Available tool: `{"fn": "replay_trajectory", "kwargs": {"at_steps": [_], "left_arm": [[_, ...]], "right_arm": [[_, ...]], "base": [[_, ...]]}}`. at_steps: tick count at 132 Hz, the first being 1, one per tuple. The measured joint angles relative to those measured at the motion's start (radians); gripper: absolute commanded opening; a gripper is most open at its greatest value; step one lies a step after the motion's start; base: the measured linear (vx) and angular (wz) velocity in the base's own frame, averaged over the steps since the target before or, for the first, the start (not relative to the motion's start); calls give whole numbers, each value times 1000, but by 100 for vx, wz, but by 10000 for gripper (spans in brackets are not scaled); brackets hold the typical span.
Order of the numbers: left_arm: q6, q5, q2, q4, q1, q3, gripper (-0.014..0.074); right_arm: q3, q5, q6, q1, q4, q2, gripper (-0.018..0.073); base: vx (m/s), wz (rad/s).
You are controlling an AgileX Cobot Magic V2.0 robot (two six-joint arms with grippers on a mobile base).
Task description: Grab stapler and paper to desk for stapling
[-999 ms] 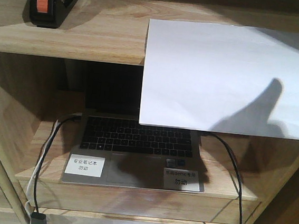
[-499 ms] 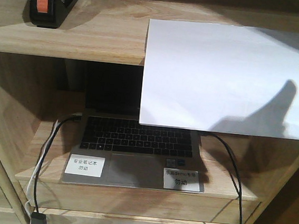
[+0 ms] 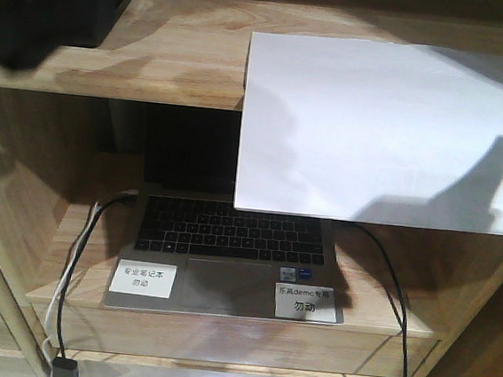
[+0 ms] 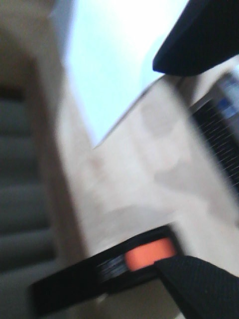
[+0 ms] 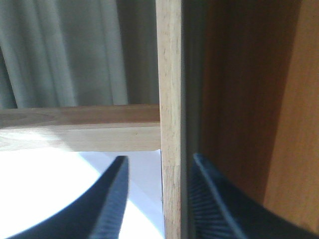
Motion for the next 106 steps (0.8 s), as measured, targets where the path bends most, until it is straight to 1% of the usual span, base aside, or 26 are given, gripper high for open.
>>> {"fn": "replay_trajectory", "kwargs": {"at_steps": [1,2,6,9,15,27,34,54,70,81,91,106], "left_arm": [[-15,0,10,22,-4,-14,681],[-15,0,10,22,-4,-14,681],[-60,3,39,72,-14,-57,680],[-81,7,54,89,-18,-79,680],[-124,25,91,148,-30,-133,680],[-194,83,163,223,-46,-241,680],[-225,138,214,258,-50,-301,680],[-288,296,336,302,-53,-470,676],[-322,389,421,339,-53,-580,666],[-329,429,474,348,-53,-639,657],[-340,451,512,348,-39,-682,653],[-356,477,557,350,-1,-716,642]], "right_arm": [[0,0,0,0,0,0,232],[0,0,0,0,0,0,232],[0,0,0,0,0,0,230],[0,0,0,0,0,0,231],[0,0,0,0,0,0,231],[0,0,0,0,0,0,231],[0,0,0,0,0,0,231],[0,0,0,0,0,0,231],[0,0,0,0,0,0,231],[0,0,0,0,0,0,231],[0,0,0,0,0,0,231],[0,0,0,0,0,0,231]], "base": [[0,0],[0,0],[0,0],[0,0],[0,0],[0,0],[0,0],[0,0],[0,0],[0,0],[0,0],[0,0]]}}
